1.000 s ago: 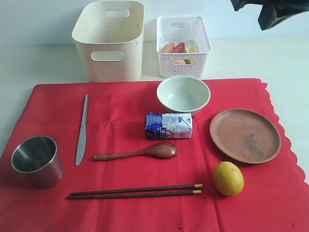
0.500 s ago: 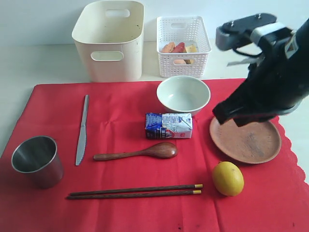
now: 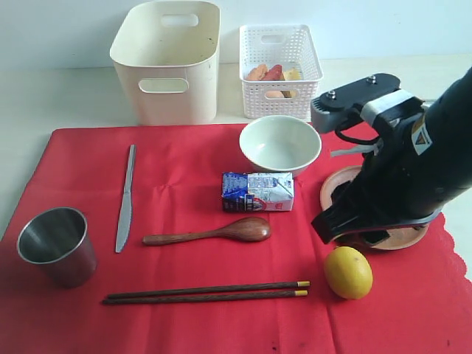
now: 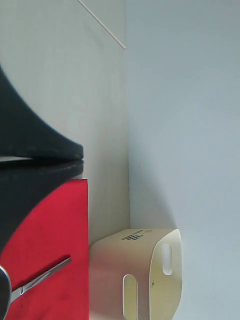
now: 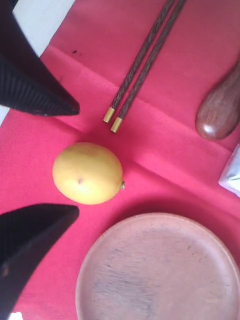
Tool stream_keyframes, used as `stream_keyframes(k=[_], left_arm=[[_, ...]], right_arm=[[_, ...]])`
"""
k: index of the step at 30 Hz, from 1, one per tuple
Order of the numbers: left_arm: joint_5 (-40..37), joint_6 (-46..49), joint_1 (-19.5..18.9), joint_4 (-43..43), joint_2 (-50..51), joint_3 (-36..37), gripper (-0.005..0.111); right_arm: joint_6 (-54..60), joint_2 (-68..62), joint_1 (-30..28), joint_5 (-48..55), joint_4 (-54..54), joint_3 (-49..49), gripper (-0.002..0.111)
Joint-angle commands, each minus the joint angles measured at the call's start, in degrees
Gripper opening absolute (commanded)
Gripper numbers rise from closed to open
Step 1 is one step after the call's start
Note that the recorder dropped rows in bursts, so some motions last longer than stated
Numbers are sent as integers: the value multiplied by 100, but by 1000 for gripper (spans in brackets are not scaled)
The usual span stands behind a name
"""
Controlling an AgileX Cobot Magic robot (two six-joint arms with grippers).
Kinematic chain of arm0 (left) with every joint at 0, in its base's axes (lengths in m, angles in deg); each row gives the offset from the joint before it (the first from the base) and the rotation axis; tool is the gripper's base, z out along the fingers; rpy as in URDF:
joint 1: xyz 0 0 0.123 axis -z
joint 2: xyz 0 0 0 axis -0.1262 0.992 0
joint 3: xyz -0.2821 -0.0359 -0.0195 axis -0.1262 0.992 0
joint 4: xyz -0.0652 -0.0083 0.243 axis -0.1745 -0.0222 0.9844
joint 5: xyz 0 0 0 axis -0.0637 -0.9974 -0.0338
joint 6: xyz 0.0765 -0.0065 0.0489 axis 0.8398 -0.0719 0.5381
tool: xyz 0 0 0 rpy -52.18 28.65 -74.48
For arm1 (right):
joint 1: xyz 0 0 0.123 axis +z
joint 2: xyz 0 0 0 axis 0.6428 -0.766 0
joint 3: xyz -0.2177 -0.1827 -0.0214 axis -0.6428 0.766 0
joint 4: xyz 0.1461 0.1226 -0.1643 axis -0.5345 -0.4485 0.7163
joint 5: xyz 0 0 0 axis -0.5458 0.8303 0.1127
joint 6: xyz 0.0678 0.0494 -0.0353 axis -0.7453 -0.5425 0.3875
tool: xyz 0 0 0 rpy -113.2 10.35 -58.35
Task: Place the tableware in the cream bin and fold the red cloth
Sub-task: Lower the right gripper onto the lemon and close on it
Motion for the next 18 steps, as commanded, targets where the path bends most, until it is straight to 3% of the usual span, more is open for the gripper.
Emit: stream_keyframes(k=[1, 18], left_arm=[[15, 0, -13, 14, -32, 3, 0], [15, 0, -13, 14, -32, 3, 0]], right_arm=[[-27, -152, 28, -133, 50, 191, 65], [31, -1530, 28, -599, -272, 218, 67]])
